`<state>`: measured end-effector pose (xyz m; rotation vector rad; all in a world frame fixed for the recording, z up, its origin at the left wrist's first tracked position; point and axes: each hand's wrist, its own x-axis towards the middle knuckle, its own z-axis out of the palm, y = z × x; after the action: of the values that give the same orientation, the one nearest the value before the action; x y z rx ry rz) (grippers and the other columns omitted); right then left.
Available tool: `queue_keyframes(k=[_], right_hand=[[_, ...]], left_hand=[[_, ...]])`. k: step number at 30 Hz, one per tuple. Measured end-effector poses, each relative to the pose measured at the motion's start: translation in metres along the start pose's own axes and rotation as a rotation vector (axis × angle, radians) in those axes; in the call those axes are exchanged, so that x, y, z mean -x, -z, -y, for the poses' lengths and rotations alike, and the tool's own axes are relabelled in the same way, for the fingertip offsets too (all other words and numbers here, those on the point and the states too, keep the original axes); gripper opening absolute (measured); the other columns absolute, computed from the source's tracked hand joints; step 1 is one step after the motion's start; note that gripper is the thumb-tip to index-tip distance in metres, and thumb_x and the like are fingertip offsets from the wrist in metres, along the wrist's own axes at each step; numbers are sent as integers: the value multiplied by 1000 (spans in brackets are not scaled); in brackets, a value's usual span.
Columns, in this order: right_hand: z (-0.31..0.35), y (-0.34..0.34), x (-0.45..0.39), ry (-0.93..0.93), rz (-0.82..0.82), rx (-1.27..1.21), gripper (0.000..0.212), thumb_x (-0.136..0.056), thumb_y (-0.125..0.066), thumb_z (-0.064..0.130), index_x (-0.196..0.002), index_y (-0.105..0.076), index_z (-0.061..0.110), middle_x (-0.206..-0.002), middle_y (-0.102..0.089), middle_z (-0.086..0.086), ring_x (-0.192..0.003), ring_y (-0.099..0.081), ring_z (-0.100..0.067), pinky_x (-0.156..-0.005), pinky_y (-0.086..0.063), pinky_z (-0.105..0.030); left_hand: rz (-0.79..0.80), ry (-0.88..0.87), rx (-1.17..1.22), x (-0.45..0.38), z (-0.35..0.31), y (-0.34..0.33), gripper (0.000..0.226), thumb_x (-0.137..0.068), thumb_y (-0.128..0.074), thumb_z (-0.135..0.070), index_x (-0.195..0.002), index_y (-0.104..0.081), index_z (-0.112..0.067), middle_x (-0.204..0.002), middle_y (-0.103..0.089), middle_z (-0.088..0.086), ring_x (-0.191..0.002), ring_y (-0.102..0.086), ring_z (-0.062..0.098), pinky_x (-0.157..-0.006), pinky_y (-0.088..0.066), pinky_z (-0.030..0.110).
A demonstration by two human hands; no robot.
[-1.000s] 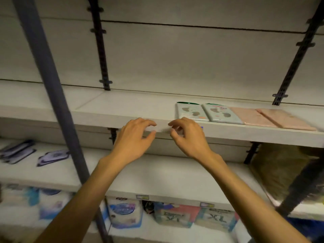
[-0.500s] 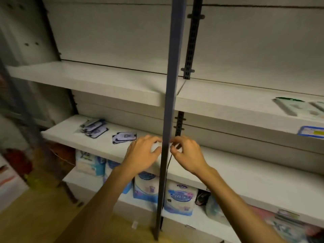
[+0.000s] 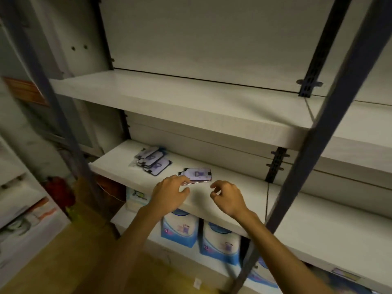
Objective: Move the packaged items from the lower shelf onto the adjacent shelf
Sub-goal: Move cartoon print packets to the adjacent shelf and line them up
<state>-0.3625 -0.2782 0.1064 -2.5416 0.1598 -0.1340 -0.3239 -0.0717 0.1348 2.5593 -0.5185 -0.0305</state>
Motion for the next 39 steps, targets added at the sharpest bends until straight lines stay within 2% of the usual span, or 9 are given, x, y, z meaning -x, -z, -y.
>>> queue_keyframes(k=[10, 16, 20, 22, 25, 28, 34, 39], right_hand=[[17, -65, -100, -195, 102, 8, 31, -89, -62, 22, -119, -66, 20, -113, -70, -4, -101, -64, -22, -89, -51, -32], [22, -96, -119, -269, 163, 38, 32, -92, -61, 20, -123, -64, 17, -119, -67, -5, -106, -62, -20, -86, -45, -25], [29, -116, -135, -325, 145, 24, 28, -93, -61, 19, -121, -64, 17, -120, -66, -6, -101, -60, -18, -81, -43, -20], [34, -125, -141, -375, 124, 20, 29, -92, -62, 16, -120, -64, 16, -122, -65, -7, -104, -60, -19, -83, -44, -22], [44, -141, -146, -465, 84, 25, 34, -90, -61, 13, -124, -62, 15, -131, -60, -10, -116, -58, -26, -94, -46, -29], [53, -156, -149, -532, 65, 48, 41, -91, -60, 12, -132, -55, 15, -136, -54, -11, -120, -54, -27, -96, -42, -26], [52, -173, -159, -639, 11, 98, 46, -89, -59, 9, -135, -52, 17, -132, -54, -11, -116, -54, -24, -94, -46, -28], [49, -180, -167, -650, 15, 136, 60, -88, -59, 4, -143, -41, 18, -145, -45, -10, -128, -48, -26, -103, -47, -35]], left_hand=[[69, 154, 9, -107, 138, 30, 26, -91, -60, -30, -115, -68, -25, -119, -70, 2, -105, -64, 25, -90, -52, 34], [66, 264, -167, -148, 213, 32, 23, -92, -55, -34, -105, -72, -25, -108, -71, 6, -97, -64, 28, -82, -54, 38], [45, 299, -165, -186, 256, 34, 21, -92, -51, -32, -93, -69, -20, -99, -70, 10, -89, -64, 28, -76, -55, 38], [51, 308, -145, -207, 282, 32, 23, -91, -50, -35, -88, -64, -17, -96, -70, 13, -86, -63, 30, -73, -55, 39], [73, 322, -90, -236, 313, 27, 36, -88, -50, -46, -104, -64, -17, -104, -69, 16, -91, -63, 34, -80, -56, 45], [93, 338, -15, -257, 326, 29, 48, -89, -55, -49, -124, -59, -16, -116, -64, 18, -102, -61, 37, -87, -54, 46], [162, 373, 18, -292, 348, 18, 64, -87, -56, -63, -126, -53, -13, -122, -59, 18, -105, -59, 35, -87, -53, 46], [146, 400, -18, -305, 358, 7, 80, -76, -63, -73, -122, -54, -8, -123, -56, 20, -108, -56, 35, -90, -51, 46]])
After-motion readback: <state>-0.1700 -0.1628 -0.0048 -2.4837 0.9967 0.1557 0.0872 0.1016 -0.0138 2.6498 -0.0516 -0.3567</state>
